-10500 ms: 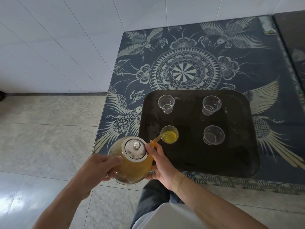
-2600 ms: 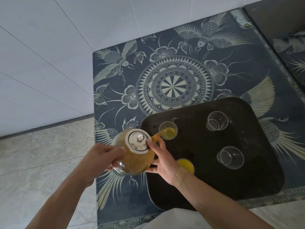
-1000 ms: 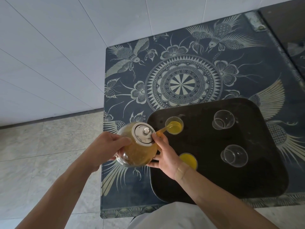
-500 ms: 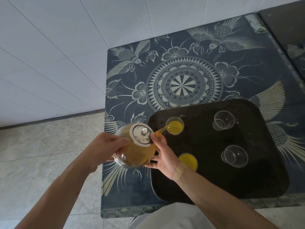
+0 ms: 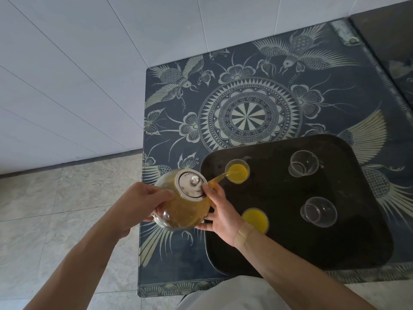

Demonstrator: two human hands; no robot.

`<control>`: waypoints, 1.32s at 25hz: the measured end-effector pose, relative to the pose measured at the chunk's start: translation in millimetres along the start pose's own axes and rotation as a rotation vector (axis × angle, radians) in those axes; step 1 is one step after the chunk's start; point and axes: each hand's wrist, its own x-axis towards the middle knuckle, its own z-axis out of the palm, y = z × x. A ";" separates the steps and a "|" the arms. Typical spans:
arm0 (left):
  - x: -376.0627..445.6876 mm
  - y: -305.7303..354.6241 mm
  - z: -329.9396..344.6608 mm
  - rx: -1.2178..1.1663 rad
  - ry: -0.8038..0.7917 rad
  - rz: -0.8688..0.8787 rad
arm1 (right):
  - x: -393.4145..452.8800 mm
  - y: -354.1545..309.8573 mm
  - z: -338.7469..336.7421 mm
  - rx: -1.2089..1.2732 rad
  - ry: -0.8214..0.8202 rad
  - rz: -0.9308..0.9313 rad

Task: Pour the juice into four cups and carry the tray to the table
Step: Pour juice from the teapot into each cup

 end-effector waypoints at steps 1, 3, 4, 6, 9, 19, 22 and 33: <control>-0.1 -0.2 -0.3 0.000 0.001 -0.003 | 0.0 0.0 0.3 0.000 -0.001 0.004; 0.0 0.0 -0.8 -0.005 0.008 -0.011 | 0.0 0.2 0.8 0.004 -0.002 0.010; -0.1 0.5 -0.9 -0.009 0.011 -0.015 | 0.0 0.4 1.1 0.005 -0.003 0.011; -0.5 1.4 -1.2 -0.012 0.018 -0.017 | -0.2 0.2 1.6 0.009 -0.003 0.012; -0.4 2.1 -1.7 -0.006 0.019 -0.020 | 0.4 -0.3 1.8 0.009 -0.006 0.009; 1.6 1.4 -2.6 0.003 0.007 -0.029 | 2.2 1.5 0.4 0.017 -0.002 0.015; 2.6 1.4 -2.9 0.000 0.003 -0.032 | 2.4 1.8 0.0 0.017 0.003 0.017; 12.9 -0.2 1.5 -0.008 -0.018 0.005 | 3.1 -1.3 -5.4 0.004 0.045 0.005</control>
